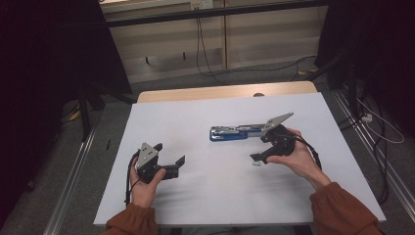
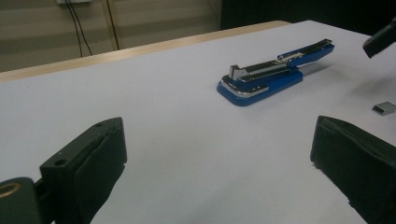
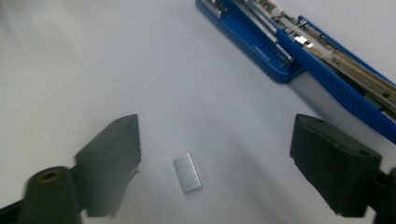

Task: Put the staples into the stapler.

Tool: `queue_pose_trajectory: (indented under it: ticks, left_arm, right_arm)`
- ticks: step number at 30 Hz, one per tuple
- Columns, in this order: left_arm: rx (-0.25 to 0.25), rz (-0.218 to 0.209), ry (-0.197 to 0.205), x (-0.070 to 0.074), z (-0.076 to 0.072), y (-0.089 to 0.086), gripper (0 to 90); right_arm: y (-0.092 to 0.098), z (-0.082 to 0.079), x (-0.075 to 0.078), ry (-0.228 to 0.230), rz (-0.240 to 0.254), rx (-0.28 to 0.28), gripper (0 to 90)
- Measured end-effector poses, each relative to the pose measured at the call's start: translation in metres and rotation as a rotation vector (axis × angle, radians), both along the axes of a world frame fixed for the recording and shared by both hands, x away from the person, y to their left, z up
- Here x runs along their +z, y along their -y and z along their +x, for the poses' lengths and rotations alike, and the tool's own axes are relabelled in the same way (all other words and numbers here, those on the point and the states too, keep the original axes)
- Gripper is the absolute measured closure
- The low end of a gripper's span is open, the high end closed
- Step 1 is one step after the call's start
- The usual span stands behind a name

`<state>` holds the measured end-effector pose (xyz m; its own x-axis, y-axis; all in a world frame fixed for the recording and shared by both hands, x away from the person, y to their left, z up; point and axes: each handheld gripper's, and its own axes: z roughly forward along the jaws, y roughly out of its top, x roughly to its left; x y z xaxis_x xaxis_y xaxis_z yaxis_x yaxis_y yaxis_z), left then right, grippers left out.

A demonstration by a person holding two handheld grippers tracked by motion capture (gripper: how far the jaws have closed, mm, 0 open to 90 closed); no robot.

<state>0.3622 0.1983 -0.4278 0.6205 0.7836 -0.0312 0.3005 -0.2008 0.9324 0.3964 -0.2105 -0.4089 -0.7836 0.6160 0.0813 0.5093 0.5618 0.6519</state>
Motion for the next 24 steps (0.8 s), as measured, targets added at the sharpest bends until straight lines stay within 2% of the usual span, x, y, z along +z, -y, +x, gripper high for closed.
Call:
queue_pose_trajectory:
  ticks: [2,7,10,13,16,21,24]
  left_arm:
    - [0.005,-0.002,-0.004,-0.0004,0.0004,-0.0005,3.6]
    - [-0.008,0.019,-0.008,-0.0015,0.0006,0.0020,3.7]
    - [-0.010,0.016,-0.008,-0.0017,0.0005,0.0024,3.8]
    - [-0.003,0.017,-0.008,-0.0018,0.0010,0.0017,3.9]
    - [-0.001,0.021,-0.002,-0.0015,0.0006,0.0019,3.8]
    - [-0.010,0.021,0.018,0.0009,-0.0028,0.0037,3.9]
    - [-0.016,0.025,0.015,0.0002,-0.0028,0.0045,4.0]
  right_arm:
    - [-0.0013,-0.0004,-0.0004,-0.018,-0.036,0.026,25.8]
    - [-0.0021,0.0002,-0.0009,-0.048,-0.085,0.062,35.0]
    - [-0.0011,0.0023,-0.0013,-0.067,-0.104,0.078,36.8]
    - [-0.0011,0.0040,-0.0016,-0.090,-0.109,0.106,43.5]
    - [-0.0027,0.0050,-0.0038,-0.091,-0.123,0.135,47.8]
    - [-0.0060,0.0054,-0.0071,-0.096,-0.136,0.154,51.1]
    - [-0.0073,0.0054,-0.0087,-0.100,-0.151,0.162,52.9]
